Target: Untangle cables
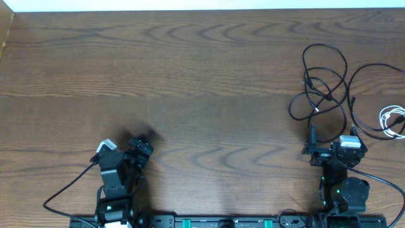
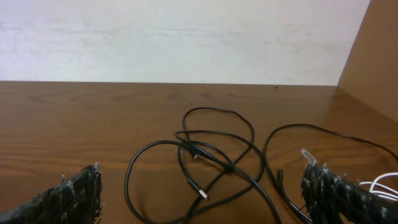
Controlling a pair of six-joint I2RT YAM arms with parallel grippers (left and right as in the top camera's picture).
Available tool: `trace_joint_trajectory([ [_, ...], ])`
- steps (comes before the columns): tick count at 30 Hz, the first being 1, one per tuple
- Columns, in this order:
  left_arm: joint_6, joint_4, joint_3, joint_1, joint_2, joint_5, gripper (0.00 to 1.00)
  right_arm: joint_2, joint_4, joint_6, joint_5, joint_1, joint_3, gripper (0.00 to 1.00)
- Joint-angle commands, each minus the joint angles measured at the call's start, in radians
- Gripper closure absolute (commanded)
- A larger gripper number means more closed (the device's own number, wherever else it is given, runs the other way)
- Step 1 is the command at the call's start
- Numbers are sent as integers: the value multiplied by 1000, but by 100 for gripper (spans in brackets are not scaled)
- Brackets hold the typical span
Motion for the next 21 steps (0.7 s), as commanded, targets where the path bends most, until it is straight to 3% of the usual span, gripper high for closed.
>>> trace_joint_trajectory([
  [1, 9, 106, -2, -17, -45, 16, 2, -7, -2, 16, 10, 10, -2, 1],
  [5, 10, 316, -2, -58, -132, 14, 2, -7, -2, 16, 10, 10, -2, 1],
  [10, 58, 466, -2, -81, -224, 12, 2, -7, -2, 16, 10, 10, -2, 1],
  [21, 138, 542, -10, -103, -285, 12, 2, -7, -2, 16, 10, 10, -2, 1],
])
